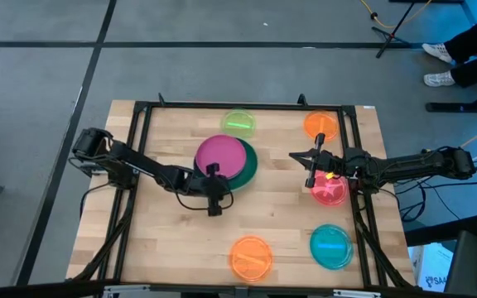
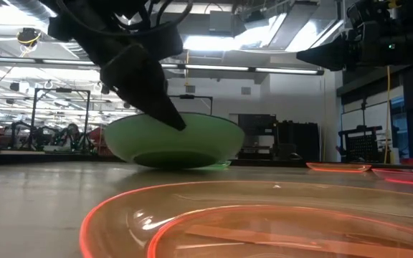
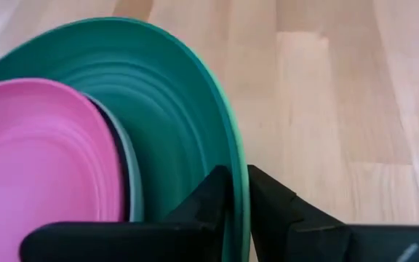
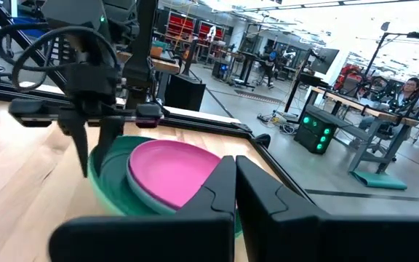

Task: Stack plastic plates
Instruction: Move the stack of plates to the center of the table, then stack the orange plate on the pink plate

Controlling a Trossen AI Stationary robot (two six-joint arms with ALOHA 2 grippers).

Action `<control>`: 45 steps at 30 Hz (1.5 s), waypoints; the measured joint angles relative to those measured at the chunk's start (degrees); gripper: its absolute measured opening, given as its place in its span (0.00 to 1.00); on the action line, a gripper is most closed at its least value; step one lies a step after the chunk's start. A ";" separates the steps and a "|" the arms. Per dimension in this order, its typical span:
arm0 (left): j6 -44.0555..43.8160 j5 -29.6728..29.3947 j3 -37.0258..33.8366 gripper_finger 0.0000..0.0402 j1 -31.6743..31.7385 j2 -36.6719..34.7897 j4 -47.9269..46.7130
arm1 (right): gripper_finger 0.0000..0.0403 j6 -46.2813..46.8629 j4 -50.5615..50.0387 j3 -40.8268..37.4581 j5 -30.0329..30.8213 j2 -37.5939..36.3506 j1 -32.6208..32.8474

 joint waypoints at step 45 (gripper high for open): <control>5.76 6.49 -10.02 0.33 -2.99 -11.54 21.12 | 0.20 10.99 -6.25 -0.04 6.91 0.00 0.02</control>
